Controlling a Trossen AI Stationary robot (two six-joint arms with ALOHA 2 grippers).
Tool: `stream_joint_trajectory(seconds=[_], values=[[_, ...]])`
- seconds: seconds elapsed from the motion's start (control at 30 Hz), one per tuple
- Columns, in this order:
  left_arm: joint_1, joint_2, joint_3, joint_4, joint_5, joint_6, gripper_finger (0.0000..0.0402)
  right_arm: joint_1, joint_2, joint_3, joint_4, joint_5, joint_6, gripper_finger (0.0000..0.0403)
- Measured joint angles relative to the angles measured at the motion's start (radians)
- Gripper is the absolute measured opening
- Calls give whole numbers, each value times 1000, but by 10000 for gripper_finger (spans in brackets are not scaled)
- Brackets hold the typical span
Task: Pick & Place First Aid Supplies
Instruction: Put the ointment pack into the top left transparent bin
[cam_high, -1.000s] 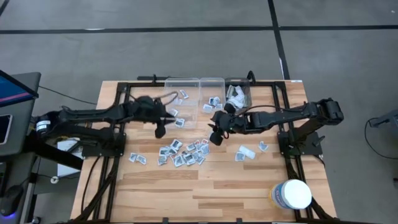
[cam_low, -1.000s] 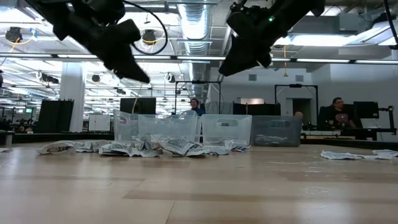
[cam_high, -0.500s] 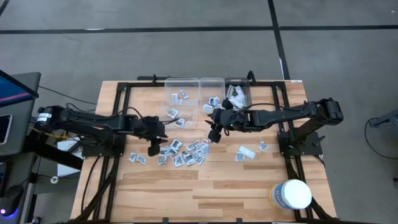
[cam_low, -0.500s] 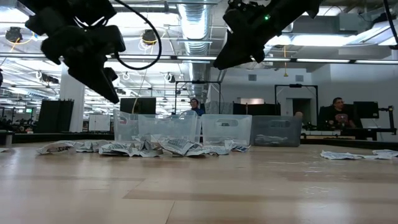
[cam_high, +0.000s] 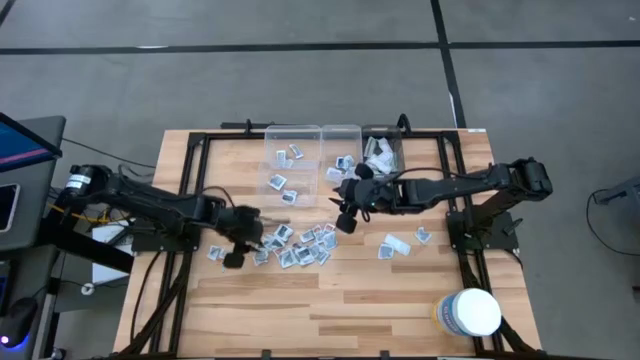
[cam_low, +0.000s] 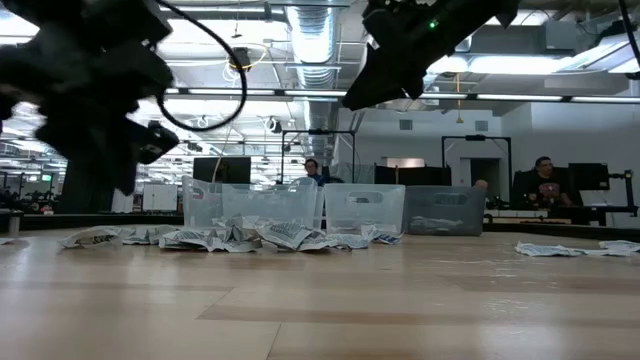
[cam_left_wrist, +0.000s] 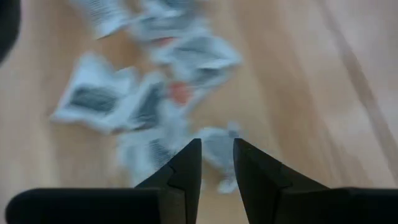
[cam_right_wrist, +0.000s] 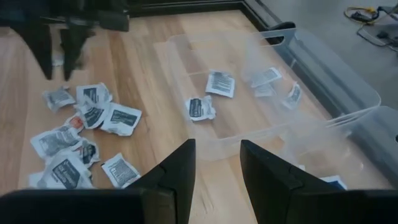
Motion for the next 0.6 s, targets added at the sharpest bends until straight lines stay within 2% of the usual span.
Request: stream_joint_trajectory(seconds=[0.17, 0.27, 0.4, 0.6], values=[[-137, 51, 0, 115, -131, 125, 92, 23, 0, 0, -39, 0, -16, 120], [-167, 104, 0, 225, -216, 195, 92, 35, 0, 0, -77, 0, -16, 120], [-148, 198, 0, 334, -220, 199, 92, 48, 0, 0, -127, 0, -15, 120], [-106, 289, 18, 366, -195, 157, 92, 60, 0, 0, -184, 1, -14, 120]])
